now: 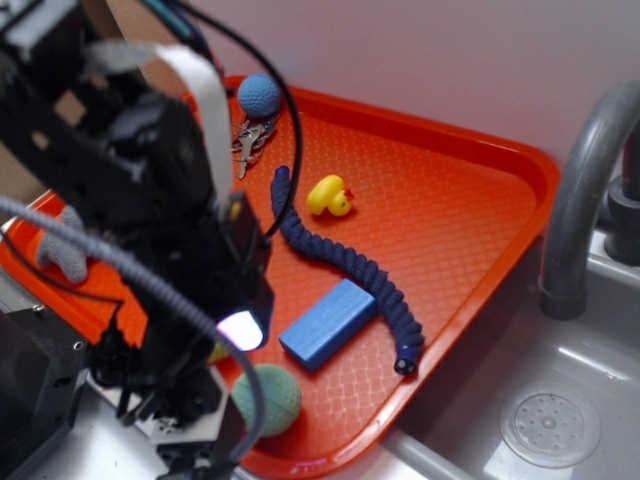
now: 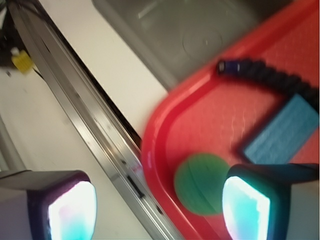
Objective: Grab the green ball.
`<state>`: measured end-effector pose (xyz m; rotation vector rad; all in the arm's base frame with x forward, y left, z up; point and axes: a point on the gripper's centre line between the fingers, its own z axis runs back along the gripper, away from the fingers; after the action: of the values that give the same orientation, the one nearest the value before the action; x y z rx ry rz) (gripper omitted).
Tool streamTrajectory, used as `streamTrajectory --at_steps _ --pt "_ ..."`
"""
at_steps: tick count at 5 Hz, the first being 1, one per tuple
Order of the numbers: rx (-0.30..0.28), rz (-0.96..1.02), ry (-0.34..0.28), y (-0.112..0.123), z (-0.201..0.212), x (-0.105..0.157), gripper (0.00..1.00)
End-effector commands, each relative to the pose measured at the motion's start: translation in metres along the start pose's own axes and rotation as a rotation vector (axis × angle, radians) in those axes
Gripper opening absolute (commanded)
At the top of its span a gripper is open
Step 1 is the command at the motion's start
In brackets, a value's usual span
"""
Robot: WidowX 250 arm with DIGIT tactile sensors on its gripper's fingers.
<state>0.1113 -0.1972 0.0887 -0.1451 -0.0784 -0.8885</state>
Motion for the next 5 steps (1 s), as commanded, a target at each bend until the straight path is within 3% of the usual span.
streamTrajectory --at_steps 1,2,3,4,5 --pt "0.045 -0.001 -0.040 0.012 -0.005 -0.030 1.00" --pt "0.015 -0.037 -0.016 0.010 -0.034 -0.033 1.00" --pt "-0.007 -0.044 -0.051 0.015 -0.050 -0.027 1.00" --pt "-0.007 -0.018 -0.022 0.015 -0.057 -0.021 0.00" --pt "0.001 -0.021 -0.008 0.015 -0.061 -0.021 0.00"
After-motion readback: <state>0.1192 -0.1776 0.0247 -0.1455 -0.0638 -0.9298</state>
